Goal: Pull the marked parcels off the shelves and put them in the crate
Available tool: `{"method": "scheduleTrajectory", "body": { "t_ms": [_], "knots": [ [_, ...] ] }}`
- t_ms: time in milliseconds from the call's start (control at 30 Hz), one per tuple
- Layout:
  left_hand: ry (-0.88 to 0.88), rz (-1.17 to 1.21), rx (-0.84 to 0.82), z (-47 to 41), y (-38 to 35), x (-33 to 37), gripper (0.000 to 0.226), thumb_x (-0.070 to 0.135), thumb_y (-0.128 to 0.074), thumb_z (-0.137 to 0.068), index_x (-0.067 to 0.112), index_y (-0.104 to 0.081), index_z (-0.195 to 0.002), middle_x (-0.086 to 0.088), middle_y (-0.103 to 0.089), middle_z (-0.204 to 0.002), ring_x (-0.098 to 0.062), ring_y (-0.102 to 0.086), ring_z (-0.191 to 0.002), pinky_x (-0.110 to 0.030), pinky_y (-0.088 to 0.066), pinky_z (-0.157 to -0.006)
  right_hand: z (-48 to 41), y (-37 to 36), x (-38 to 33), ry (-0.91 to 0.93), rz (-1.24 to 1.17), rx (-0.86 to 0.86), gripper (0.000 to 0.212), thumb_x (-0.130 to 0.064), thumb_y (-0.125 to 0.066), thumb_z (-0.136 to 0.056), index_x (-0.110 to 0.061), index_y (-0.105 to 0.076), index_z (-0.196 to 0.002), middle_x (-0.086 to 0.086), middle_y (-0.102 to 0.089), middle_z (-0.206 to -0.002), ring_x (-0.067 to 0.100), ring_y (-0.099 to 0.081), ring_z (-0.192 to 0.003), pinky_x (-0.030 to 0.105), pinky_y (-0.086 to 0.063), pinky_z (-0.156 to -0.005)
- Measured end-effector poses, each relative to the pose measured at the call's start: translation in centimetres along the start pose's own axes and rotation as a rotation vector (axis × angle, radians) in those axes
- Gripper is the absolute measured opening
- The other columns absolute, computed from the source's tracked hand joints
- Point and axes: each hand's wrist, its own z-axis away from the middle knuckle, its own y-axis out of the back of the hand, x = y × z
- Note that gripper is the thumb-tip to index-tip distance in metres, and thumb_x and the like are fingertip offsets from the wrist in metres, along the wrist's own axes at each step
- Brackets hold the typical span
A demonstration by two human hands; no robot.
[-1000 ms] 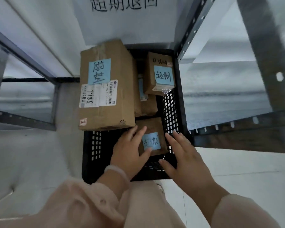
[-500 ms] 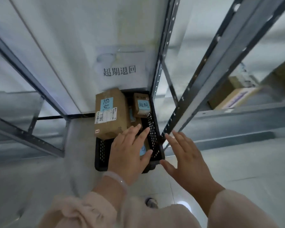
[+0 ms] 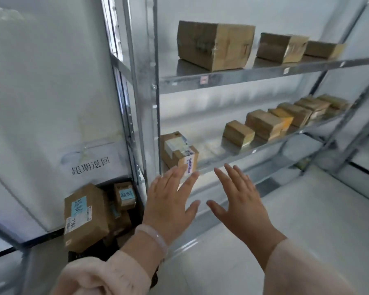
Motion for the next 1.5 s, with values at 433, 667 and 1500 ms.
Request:
{"method": "scheduleTrajectory", "body": {
  "t_ms": [433, 667, 1500],
  "knots": [
    [0.026, 0.08, 0.029, -14.8, -9.1, 16.5, 0.066, 0.055, -0.053, -0.088, 0.039, -0.03, -0.147, 0.006, -0.027, -0.157, -0.018, -0.025, -0.143, -0.038, -0.027, -0.113, -2.6, 8.8, 22.6, -0.098, -0.009, 0.07, 0.079, -0.063, -0.047, -0.086, -0.037, -0.011, -0.151, -0.006, -0.01, -0.161, 0.012, -0.001, -0.148, 0.035, -0.002, -0.121],
    [0.114, 0.13, -0.009, -20.4, -14.8, 20.6, 0.064, 0.056, -0.052, -0.088, 0.039, -0.031, -0.147, 0.008, -0.026, -0.156, -0.016, -0.024, -0.143, -0.035, -0.028, -0.112, -5.7, 8.2, 30.7, -0.14, -0.067, 0.021, 0.079, -0.063, -0.048, -0.086, -0.043, -0.006, -0.15, -0.01, -0.006, -0.161, 0.011, 0.0, -0.148, 0.036, -0.01, -0.121],
    [0.69, 0.412, -0.297, -45.2, -33.1, 13.7, 0.071, 0.053, -0.056, -0.087, 0.036, -0.025, -0.148, 0.008, -0.013, -0.159, -0.024, -0.025, -0.143, -0.042, -0.03, -0.115, -29.5, -5.3, 43.9, -0.024, -0.158, -0.223, 0.073, -0.064, -0.048, -0.087, -0.045, -0.014, -0.148, -0.017, -0.011, -0.159, 0.007, -0.013, -0.146, 0.021, -0.002, -0.107]
  ]
}}
